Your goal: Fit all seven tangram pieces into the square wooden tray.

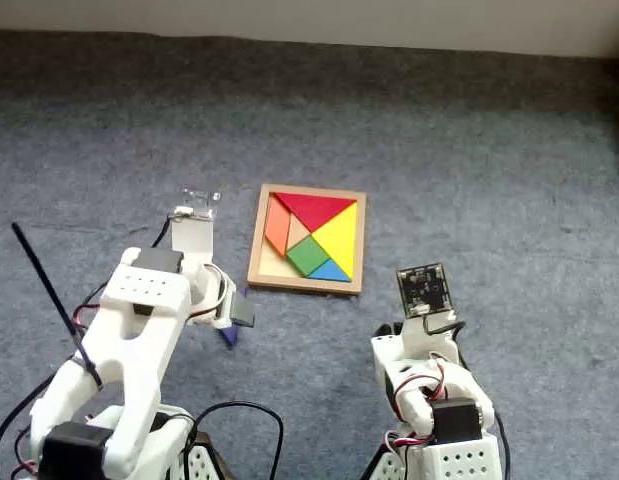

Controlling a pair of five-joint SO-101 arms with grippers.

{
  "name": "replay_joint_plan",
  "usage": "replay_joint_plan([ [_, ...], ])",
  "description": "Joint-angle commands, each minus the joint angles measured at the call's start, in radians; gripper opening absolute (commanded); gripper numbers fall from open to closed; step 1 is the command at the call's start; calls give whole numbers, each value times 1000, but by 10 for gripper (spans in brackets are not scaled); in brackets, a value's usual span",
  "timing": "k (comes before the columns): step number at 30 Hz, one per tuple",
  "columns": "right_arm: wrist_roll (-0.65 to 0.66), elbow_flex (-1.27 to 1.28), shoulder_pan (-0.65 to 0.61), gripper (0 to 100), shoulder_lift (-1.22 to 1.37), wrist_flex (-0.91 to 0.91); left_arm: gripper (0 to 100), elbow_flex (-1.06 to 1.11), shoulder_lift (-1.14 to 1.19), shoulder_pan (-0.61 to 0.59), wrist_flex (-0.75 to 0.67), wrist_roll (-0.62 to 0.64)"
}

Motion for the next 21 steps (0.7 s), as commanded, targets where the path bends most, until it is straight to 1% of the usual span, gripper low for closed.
replay_joint_plan([
  [1, -9, 119, 15, 55, -13, 5, 319, -28, 107, 47, -35, -8],
  [7, -9, 119, 15, 55, -13, 5, 237, -117, 217, 56, -23, -8],
  [13, -9, 119, 15, 55, -13, 5, 236, -136, 229, 48, -21, -3],
  [18, -9, 119, 15, 55, -13, 5, 251, -186, 234, -22, -23, -6],
  [21, -9, 119, 15, 55, -13, 5, 275, -199, 242, -24, -43, -6],
])
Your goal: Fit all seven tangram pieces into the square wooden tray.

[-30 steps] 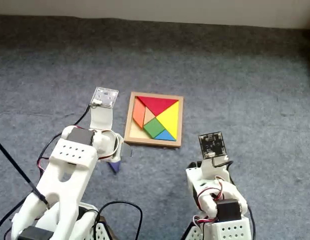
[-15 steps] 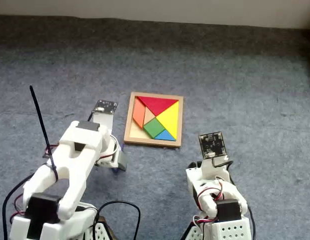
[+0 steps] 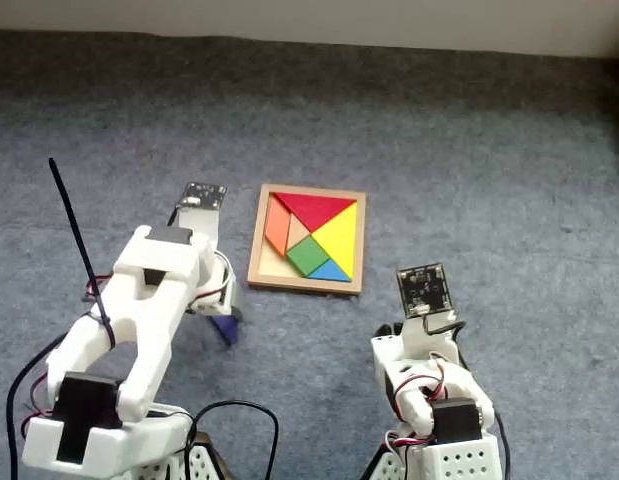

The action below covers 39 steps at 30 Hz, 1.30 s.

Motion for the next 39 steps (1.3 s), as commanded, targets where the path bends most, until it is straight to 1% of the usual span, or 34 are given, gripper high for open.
replay_joint_plan([
  [1, -9, 119, 15, 55, -13, 4, 278, -47, 2, 1, -32, -6],
  [6, -9, 119, 15, 55, -13, 4, 277, -36, 2, 62, -34, -8],
  [19, -9, 119, 15, 55, -13, 4, 277, -22, 4, 67, -34, -6],
  [23, -9, 119, 15, 55, -13, 4, 232, -24, 19, 70, -34, -6],
  [26, -9, 119, 15, 55, -13, 4, 222, -59, 76, 110, -29, -6],
  [28, -9, 119, 15, 55, -13, 4, 221, -105, 127, 128, 9, -6],
  [34, -9, 119, 15, 55, -13, 4, 220, -234, 271, 122, 106, -2],
  [39, -9, 119, 15, 55, -13, 4, 151, -232, 249, 122, 101, -6],
])
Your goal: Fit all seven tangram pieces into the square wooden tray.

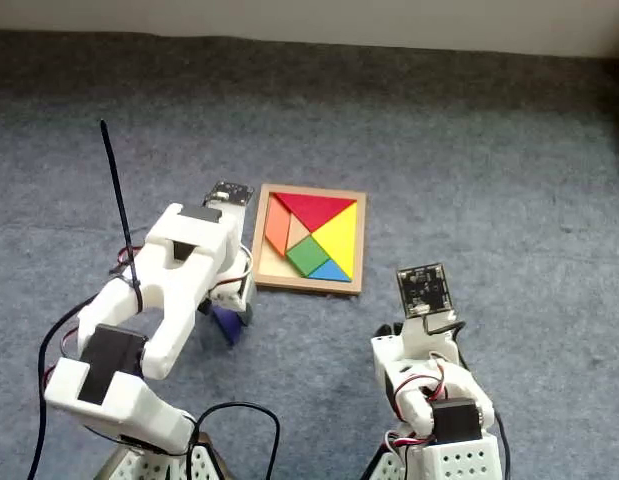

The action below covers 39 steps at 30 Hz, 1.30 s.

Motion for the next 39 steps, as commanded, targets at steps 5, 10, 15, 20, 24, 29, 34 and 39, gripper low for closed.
replay_joint_plan([
  [5, -9, 119, 15, 55, -13, 4, 141, 30, -84, 22, 3, -8],
  [10, -9, 119, 15, 55, -13, 4, 141, 119, -257, 22, 3, -8],
  [15, -9, 119, 15, 55, -13, 4, 143, 208, -432, 24, 3, -8],
  [20, -9, 119, 15, 55, -13, 4, 144, 232, -556, 31, 3, -8],
  [24, -9, 119, 15, 55, -13, 4, 141, 229, -587, 33, -75, 2],
  [29, -9, 119, 15, 55, -13, 4, 140, 188, -535, 67, -141, 3],
  [34, -9, 119, 15, 55, -13, 2, 140, 33, -394, 165, -97, 103],
  [39, -9, 119, 15, 55, -13, 2, 140, -90, -206, 173, -103, 141],
])
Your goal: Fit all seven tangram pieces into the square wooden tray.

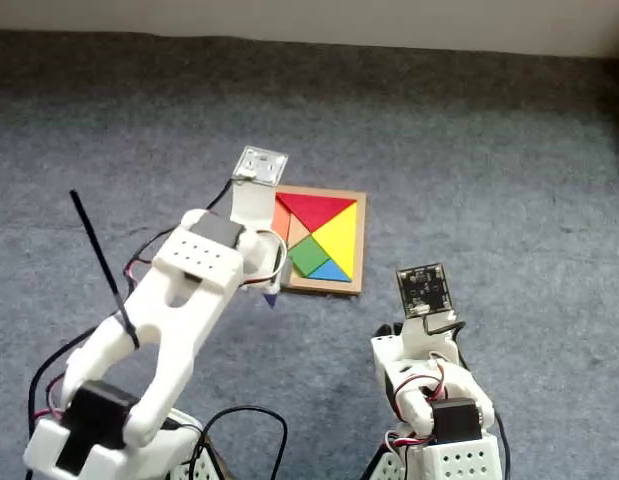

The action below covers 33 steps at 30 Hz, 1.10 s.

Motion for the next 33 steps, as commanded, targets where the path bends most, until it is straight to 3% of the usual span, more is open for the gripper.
replay_joint_plan([
  [1, -9, 119, 15, 55, -13, 2, 139, -113, 101, 10, 2, 23],
  [10, -9, 119, 15, 55, -13, 2, 69, -148, 242, -7, -91, 26],
  [13, -9, 119, 15, 55, -13, 2, 128, -148, 239, -7, -78, 35],
  [19, -9, 119, 15, 55, -13, 2, 330, -189, 239, -42, 12, 215],
  [33, -9, 119, 15, 55, -13, 4, 304, -220, 177, -74, 115, 215],
])
